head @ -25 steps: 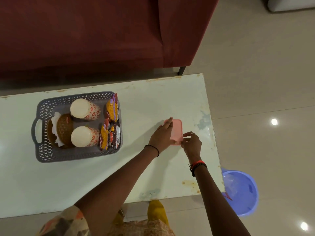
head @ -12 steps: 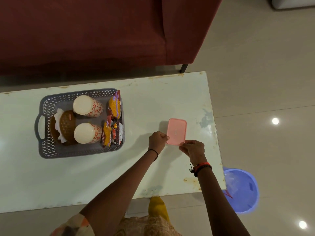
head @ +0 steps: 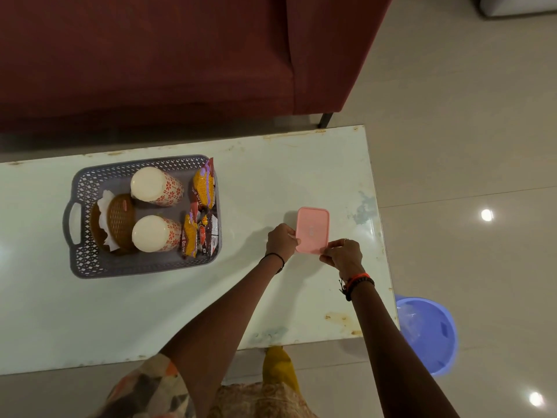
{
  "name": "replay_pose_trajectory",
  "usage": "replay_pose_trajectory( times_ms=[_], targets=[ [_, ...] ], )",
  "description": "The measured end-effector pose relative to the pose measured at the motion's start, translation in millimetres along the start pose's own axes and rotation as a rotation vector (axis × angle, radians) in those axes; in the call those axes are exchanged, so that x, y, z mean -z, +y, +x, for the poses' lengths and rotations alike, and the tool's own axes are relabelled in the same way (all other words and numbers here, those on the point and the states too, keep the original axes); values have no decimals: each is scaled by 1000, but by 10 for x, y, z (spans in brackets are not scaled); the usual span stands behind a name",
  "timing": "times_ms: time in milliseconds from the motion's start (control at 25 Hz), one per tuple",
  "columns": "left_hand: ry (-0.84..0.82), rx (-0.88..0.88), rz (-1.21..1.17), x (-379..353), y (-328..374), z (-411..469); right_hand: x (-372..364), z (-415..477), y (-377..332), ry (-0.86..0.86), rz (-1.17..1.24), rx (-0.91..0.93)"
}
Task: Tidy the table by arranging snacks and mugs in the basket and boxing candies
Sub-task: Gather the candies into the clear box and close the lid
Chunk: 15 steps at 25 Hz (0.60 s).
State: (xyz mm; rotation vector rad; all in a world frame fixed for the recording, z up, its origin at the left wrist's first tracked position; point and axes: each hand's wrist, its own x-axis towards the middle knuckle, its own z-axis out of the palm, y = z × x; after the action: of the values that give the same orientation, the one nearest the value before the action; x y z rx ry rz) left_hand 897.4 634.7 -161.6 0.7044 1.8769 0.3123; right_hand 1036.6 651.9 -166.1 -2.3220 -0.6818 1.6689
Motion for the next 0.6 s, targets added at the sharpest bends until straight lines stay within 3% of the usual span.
replay_pose_trajectory(
  times_ms=[80, 240, 600],
  targets=[
    [14, -70, 28, 0, 13, -40, 10, 37, -69, -32, -108, 46],
    [5, -281, 321, 36, -22, -52, -58, 126, -350, -1, -165, 248],
    [-44, -330, 462, -5, 64, 33, -47, 343, -533, 9, -207, 322]
  ],
)
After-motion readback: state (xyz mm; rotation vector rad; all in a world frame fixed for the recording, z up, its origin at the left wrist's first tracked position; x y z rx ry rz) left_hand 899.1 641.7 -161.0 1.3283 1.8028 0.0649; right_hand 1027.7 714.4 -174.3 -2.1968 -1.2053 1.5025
